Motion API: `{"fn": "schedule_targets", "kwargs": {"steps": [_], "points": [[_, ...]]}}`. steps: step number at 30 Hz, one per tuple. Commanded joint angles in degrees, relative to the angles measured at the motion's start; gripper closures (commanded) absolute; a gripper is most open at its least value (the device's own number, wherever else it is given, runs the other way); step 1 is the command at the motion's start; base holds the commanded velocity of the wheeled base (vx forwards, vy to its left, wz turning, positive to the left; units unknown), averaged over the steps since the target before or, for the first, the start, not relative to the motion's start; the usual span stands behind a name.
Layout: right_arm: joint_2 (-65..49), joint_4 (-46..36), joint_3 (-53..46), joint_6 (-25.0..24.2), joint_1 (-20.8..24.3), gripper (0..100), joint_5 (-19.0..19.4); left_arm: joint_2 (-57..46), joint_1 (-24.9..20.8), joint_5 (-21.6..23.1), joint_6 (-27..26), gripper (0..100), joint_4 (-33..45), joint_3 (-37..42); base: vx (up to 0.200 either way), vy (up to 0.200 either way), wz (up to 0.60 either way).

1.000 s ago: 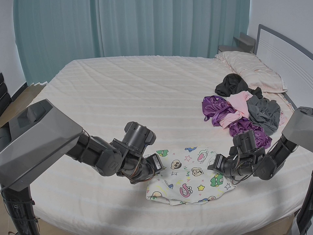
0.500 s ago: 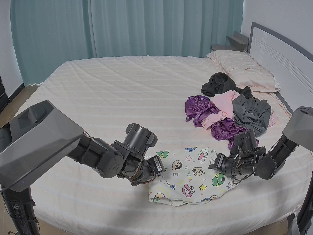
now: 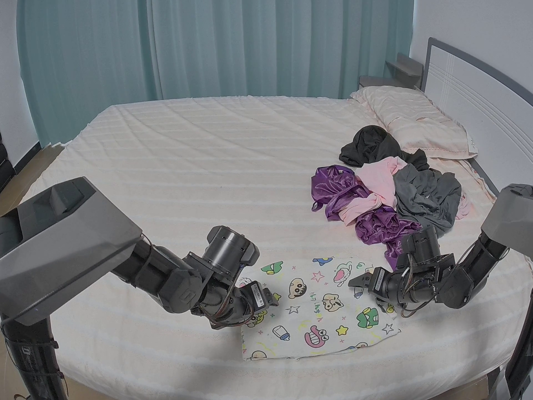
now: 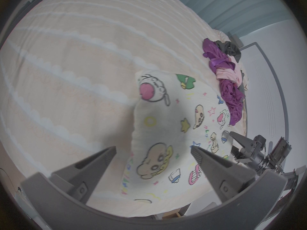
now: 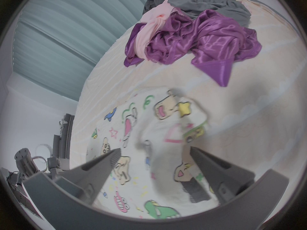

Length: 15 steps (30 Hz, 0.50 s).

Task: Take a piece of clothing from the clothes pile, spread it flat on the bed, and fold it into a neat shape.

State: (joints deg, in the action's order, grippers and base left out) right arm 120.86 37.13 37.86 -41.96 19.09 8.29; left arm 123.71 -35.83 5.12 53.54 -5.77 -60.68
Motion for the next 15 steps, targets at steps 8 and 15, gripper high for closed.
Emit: {"fn": "schedule_targets", "kwargs": {"steps": [8, 15], "points": [[-5.9, 0.48, -11.85, 11.46, -4.32, 0, 0.59, -6.29, 0.67, -0.2, 0.34, 0, -0.47, 4.26, 0.0, 0.0, 0.0], [-5.63, 0.57, -14.31, 14.19, -3.53, 0, 2.7, -6.82, 0.14, -0.9, 2.01, 0, -1.0, 2.33, 0.0, 0.0, 0.0]]}}
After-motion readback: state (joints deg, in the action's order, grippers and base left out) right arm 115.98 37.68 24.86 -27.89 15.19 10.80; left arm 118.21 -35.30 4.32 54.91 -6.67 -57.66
